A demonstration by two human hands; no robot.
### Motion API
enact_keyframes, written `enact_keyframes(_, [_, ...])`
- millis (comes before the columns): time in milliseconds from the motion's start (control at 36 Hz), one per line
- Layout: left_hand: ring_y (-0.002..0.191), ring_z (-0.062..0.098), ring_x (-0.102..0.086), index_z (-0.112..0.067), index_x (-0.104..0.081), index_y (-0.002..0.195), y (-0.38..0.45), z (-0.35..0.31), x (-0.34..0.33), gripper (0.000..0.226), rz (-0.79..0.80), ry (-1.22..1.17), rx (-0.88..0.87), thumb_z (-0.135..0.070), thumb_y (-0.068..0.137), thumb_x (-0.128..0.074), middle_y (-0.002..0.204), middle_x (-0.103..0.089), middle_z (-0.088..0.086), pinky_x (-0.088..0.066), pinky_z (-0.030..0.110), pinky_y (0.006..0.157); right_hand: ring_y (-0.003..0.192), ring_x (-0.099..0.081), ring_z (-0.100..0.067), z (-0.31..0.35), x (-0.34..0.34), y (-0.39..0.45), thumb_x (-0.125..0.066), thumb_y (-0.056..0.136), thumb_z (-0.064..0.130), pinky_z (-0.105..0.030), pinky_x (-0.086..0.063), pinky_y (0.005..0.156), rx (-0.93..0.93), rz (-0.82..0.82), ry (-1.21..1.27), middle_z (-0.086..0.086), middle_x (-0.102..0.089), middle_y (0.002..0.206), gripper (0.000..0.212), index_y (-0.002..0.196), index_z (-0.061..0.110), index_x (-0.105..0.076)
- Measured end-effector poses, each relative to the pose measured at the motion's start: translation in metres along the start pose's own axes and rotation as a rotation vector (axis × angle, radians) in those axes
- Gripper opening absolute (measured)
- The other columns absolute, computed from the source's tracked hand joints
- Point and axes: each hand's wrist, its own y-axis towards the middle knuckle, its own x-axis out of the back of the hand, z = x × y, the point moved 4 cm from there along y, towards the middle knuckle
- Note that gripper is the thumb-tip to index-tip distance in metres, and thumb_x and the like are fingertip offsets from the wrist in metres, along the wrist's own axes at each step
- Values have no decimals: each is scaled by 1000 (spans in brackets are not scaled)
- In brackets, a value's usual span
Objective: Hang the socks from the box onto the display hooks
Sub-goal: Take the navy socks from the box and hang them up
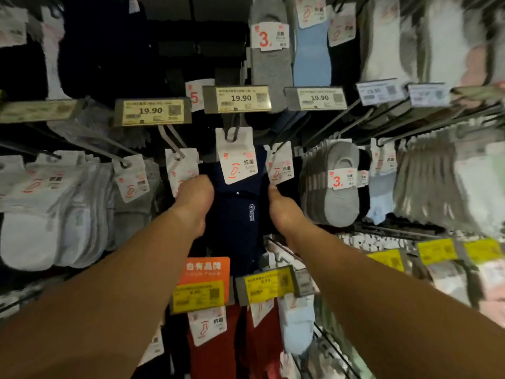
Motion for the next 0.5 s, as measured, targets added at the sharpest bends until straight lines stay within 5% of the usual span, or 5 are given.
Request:
enact_keyframes(83, [112,42,-56,-5,-60,121,-18,-7,15,43,-223,663,-329,-35,95,-43,123,-60,22,-49,49,96,127,-49,-38,-9,22,-23,-30,105,50,-38,-38,100,90,-77,-324,-23,-53,136,61,132,0,-53])
enact_keyframes(167, [123,45,-45,-7,-56,133,-62,-14,2,46,-243,1035,-570,-35,97,-49,132,-53,22,-40,51,102,119,-54,-39,-20,42,-45,-37,102,50,-37,-40,87,131,-153,-530,-23,-57,129,56,124,2,-55])
enact_keyframes(306, [119,41,-47,-12,-59,130,-118,-26,-61,44,-89,1163,-716,-39,97,-51,128,-55,17,-40,50,97,115,-55,-41,-37,100,-90,-40,99,53,-40,-42,84,144,-277,-672,-22,-58,123,53,119,5,-55])
enact_keyframes(500, [118,39,-52,-17,-63,123,-213,-6,-223,40,393,1036,-740,-41,95,-51,126,-59,14,-46,42,95,120,-54,-38,-93,260,-196,-40,100,50,-41,-44,95,-44,-475,-890,-22,-57,130,54,126,4,-54])
